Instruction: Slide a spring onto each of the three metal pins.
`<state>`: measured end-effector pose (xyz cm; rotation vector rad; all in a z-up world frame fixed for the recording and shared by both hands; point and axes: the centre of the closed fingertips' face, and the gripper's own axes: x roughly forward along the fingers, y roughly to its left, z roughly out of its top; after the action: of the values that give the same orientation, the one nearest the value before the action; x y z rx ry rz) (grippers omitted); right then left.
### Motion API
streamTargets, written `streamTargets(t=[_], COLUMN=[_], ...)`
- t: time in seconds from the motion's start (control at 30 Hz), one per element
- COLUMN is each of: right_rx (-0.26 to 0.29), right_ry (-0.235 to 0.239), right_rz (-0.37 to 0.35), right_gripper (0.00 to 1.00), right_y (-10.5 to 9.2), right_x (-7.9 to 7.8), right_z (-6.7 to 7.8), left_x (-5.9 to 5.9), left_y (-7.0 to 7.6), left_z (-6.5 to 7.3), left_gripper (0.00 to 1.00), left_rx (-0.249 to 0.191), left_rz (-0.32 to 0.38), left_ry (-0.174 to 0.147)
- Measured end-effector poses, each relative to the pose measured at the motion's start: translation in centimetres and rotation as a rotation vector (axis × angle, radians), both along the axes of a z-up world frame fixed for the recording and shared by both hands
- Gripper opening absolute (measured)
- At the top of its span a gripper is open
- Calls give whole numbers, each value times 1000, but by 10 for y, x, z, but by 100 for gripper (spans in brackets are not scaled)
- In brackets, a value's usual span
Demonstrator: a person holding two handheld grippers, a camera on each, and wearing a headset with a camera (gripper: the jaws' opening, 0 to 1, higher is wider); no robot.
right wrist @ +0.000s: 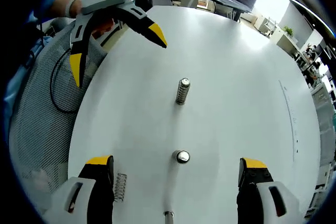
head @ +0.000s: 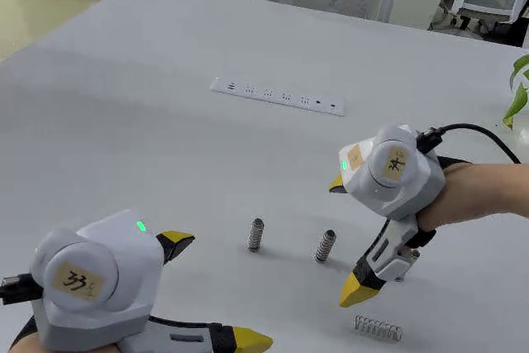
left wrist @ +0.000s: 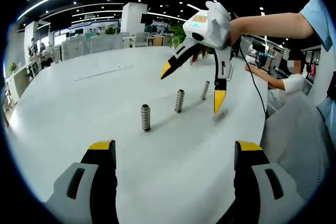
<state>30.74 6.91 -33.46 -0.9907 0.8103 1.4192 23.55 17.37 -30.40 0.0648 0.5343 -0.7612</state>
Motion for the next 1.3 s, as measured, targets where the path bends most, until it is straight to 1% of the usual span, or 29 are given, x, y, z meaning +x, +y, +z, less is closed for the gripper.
streamTargets(t=[0.23,0.37,0.43,0.5,0.67,0.87,0.93,1.07,1.17,1.23,1.3], right_rx=[52,73,89,119,157,194,219,260,269,282,285], right_ry=[1,-5,-8,-8,-6,-8,-22,-12,-15,-3,-2], right_rz=[-62,-87,-113,-136,-211,-278,-300,-370,-396,-420,-440], right_gripper=[99,99,99,99,99,99,99,99,99,99,99], right_y=[-14,-24,-30,-35,-54,-75,-81,-93,-101,-105,-110], right_x=[-9,-12,-13,-14,-18,-28,-30,-36,-41,-46,-49], right_z=[5,8,9,11,13,16,18,19,18,17,16], left_x=[1,2,3,4,5,6,5,4,3,2,1], left_y=[-8,-12,-14,-18,-25,-31,-33,-35,-36,-38,-39], left_z=[5,4,4,6,7,9,9,8,7,7,6], left_gripper=[95,95,95,95,94,93,94,93,93,93,93], left_rx=[8,12,8,-1,3,0,1,7,12,13,14], left_rz=[-37,-55,-61,-69,-99,-122,-130,-143,-149,-155,-159], left_ry=[-7,-6,-6,-8,-13,-15,-13,-10,-5,-4,-2])
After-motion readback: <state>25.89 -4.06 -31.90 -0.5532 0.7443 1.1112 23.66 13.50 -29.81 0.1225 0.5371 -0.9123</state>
